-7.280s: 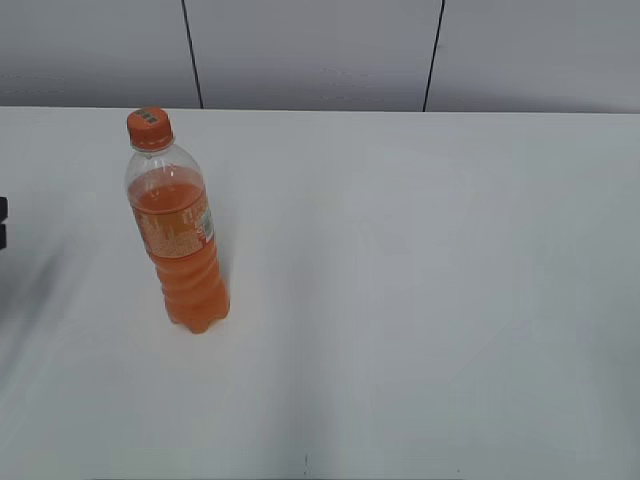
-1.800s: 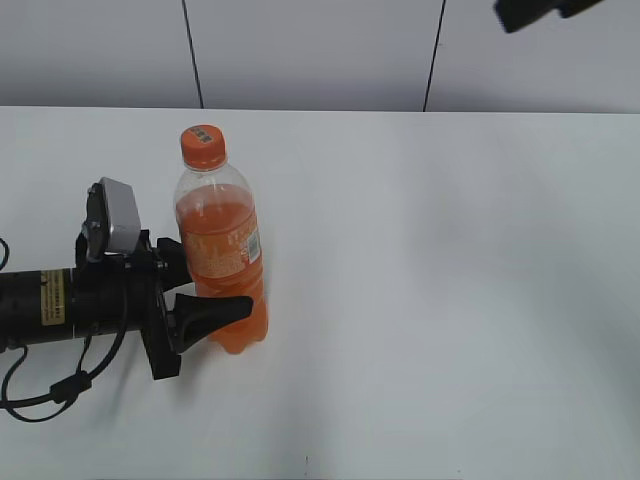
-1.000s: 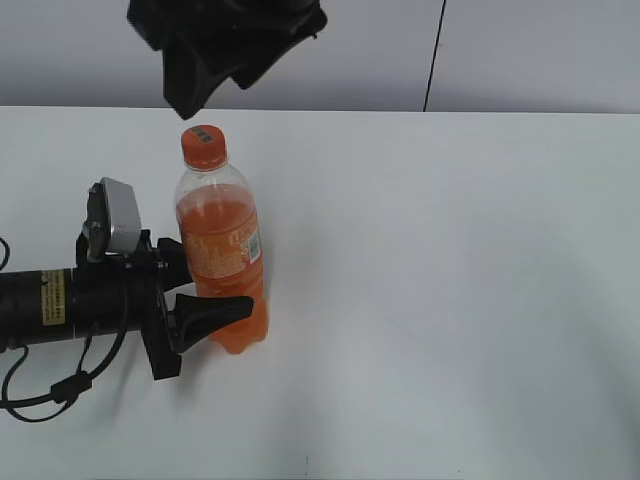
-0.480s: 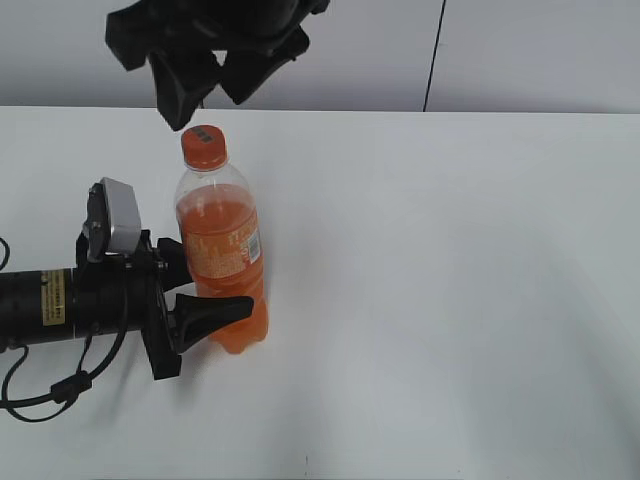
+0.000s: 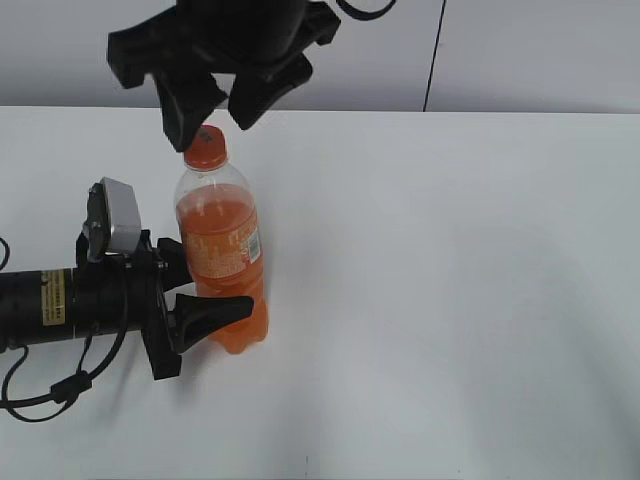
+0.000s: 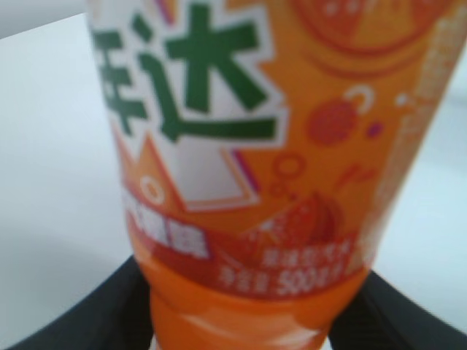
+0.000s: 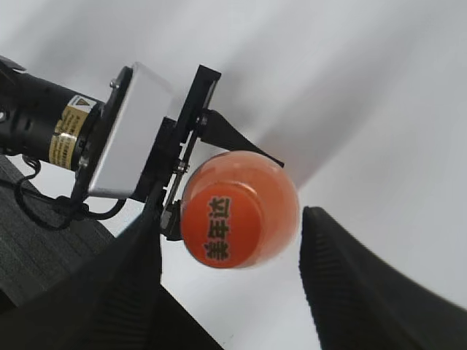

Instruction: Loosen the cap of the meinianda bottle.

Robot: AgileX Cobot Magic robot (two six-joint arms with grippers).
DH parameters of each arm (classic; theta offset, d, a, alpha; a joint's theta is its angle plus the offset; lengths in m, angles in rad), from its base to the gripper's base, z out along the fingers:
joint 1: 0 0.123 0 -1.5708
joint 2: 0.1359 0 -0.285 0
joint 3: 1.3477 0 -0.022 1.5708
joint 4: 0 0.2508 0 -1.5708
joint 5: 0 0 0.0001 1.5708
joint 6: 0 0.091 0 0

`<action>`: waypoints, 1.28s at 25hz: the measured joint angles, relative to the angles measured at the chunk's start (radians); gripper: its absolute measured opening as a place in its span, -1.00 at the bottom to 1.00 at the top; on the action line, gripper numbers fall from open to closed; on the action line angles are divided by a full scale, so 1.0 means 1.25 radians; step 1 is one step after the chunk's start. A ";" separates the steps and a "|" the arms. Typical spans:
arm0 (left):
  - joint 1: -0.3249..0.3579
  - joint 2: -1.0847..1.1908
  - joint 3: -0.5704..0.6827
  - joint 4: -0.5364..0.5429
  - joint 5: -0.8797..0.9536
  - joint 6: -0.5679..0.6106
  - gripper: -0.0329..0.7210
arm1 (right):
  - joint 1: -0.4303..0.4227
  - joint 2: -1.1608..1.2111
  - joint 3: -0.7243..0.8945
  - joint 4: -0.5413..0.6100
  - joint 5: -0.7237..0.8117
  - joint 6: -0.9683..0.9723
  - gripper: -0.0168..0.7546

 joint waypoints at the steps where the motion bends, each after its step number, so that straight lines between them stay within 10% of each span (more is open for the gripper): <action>1: 0.000 0.000 0.000 0.000 0.000 0.000 0.16 | 0.000 0.000 0.003 0.001 0.001 0.000 0.21; 32: 0.000 0.000 0.000 0.000 0.000 0.000 0.16 | 0.001 0.036 -0.015 0.022 0.002 0.169 -0.02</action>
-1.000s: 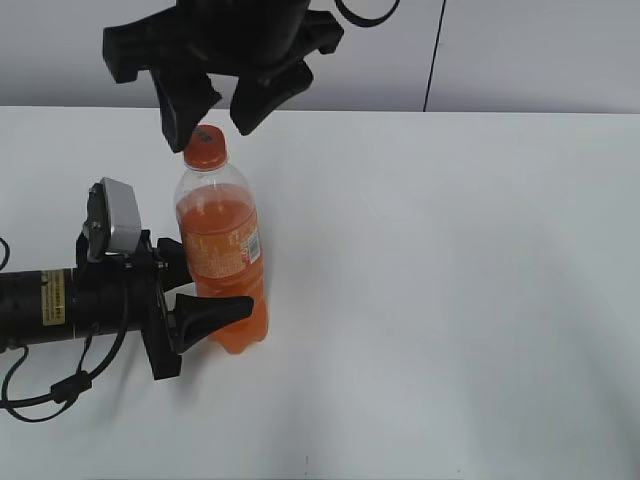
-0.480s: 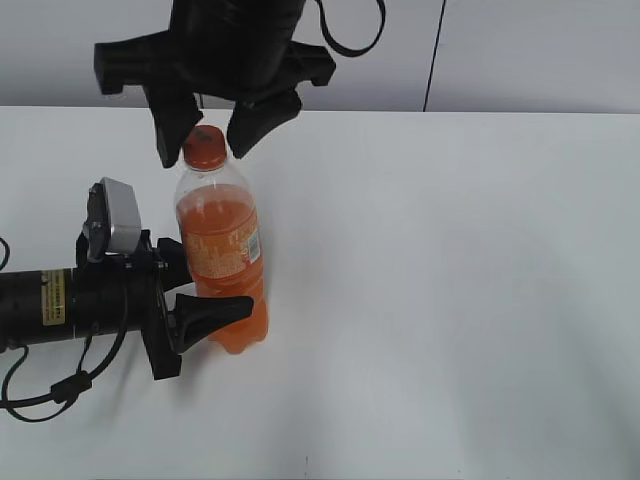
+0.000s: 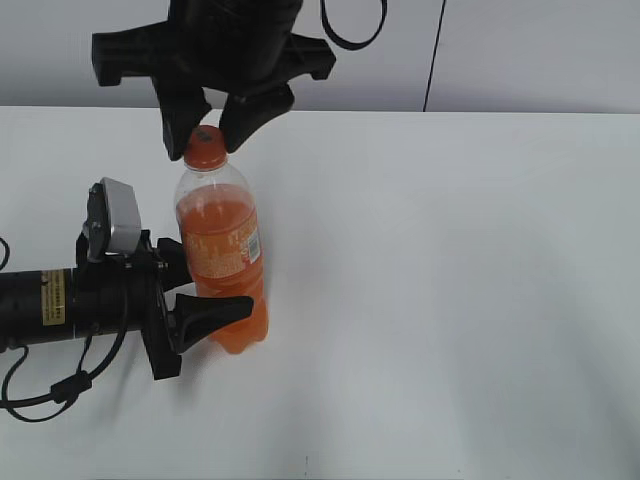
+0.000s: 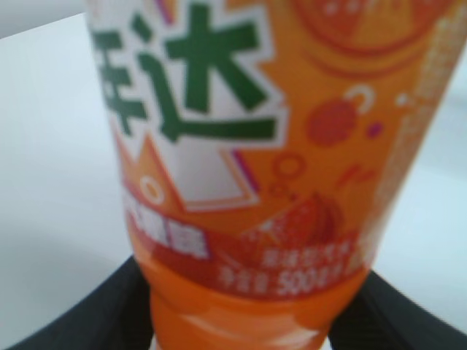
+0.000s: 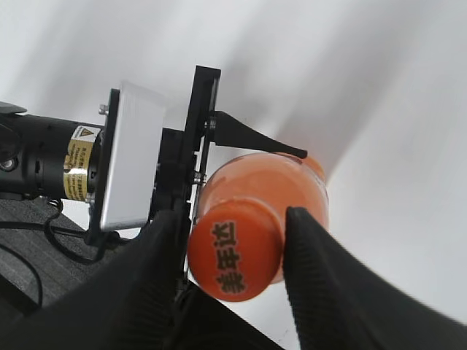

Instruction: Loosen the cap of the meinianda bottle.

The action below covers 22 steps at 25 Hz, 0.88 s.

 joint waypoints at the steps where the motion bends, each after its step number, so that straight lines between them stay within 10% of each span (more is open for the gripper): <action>1: 0.000 0.000 0.000 0.000 0.000 0.000 0.16 | 0.000 0.000 0.000 -0.002 0.000 0.000 -0.05; 13: 0.000 0.000 0.000 0.000 0.001 0.000 0.15 | 0.000 0.000 0.000 -0.006 0.001 -0.056 -0.22; 22: 0.000 0.000 0.000 0.002 0.001 0.002 0.15 | 0.000 0.000 0.000 -0.002 0.003 -0.511 -0.24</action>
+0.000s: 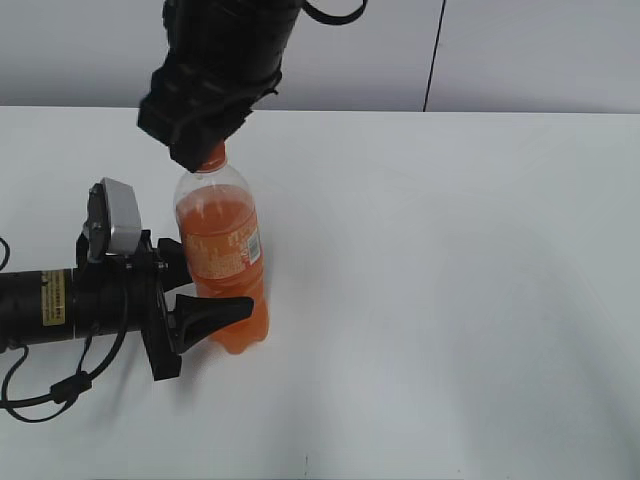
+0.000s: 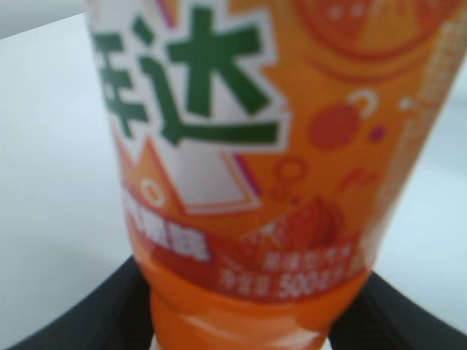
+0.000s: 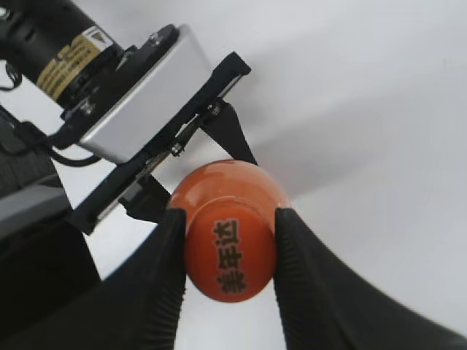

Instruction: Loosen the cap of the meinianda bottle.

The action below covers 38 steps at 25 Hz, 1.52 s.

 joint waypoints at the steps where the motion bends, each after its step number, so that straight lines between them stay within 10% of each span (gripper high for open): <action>1: 0.000 0.000 0.000 0.000 0.000 0.000 0.15 | 0.000 0.000 0.000 0.000 0.001 -0.055 -0.24; 11: 0.000 0.000 0.000 0.004 0.000 0.006 0.15 | 0.000 -0.001 -0.001 0.008 0.012 -0.524 -0.24; 22: 0.000 0.000 0.000 0.003 0.000 0.004 0.15 | 0.000 -0.001 -0.002 0.006 0.007 -0.568 -0.11; 28: -0.001 0.000 -0.001 0.003 0.004 0.003 0.15 | 0.000 -0.014 -0.003 0.004 0.005 -0.451 0.57; 38: -0.001 -0.001 -0.001 0.003 0.008 0.000 0.15 | 0.000 -0.071 -0.003 -0.008 0.005 0.235 0.41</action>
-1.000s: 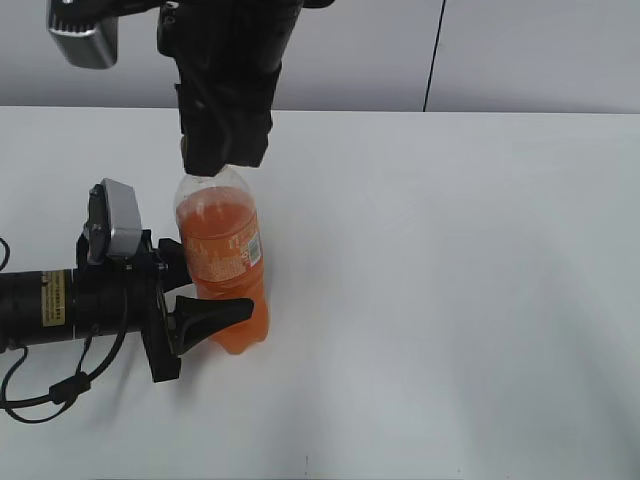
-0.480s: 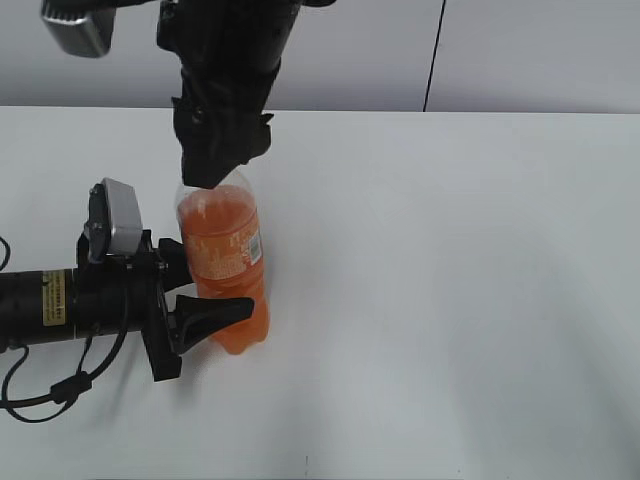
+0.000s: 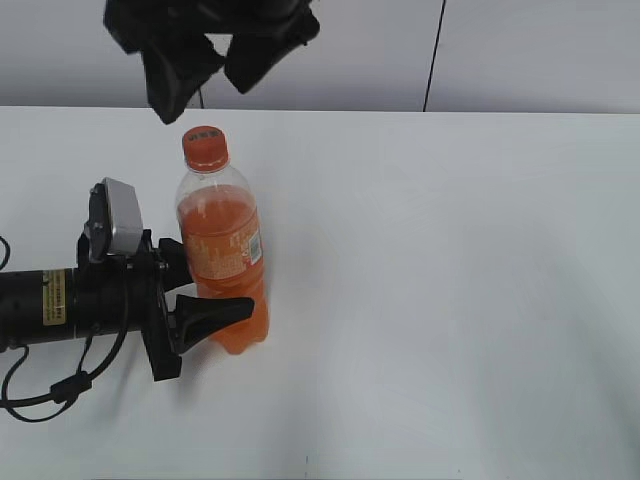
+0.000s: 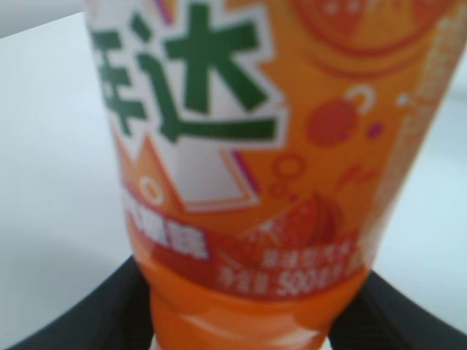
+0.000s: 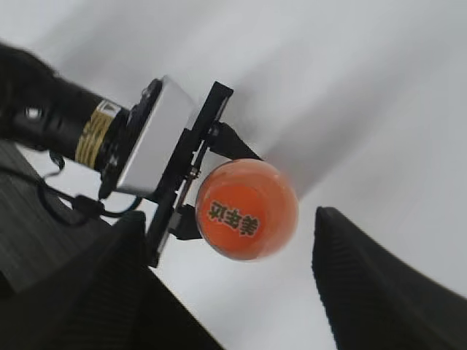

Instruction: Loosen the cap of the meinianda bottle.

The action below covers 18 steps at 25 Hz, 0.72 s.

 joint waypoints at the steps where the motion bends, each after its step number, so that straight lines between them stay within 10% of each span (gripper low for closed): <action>1: 0.000 0.000 0.000 0.001 0.000 0.000 0.15 | 0.000 0.000 0.000 -0.006 0.000 0.092 0.40; 18: -0.001 0.000 0.000 0.001 0.000 0.000 0.15 | 0.017 0.041 0.000 -0.048 0.000 0.295 0.26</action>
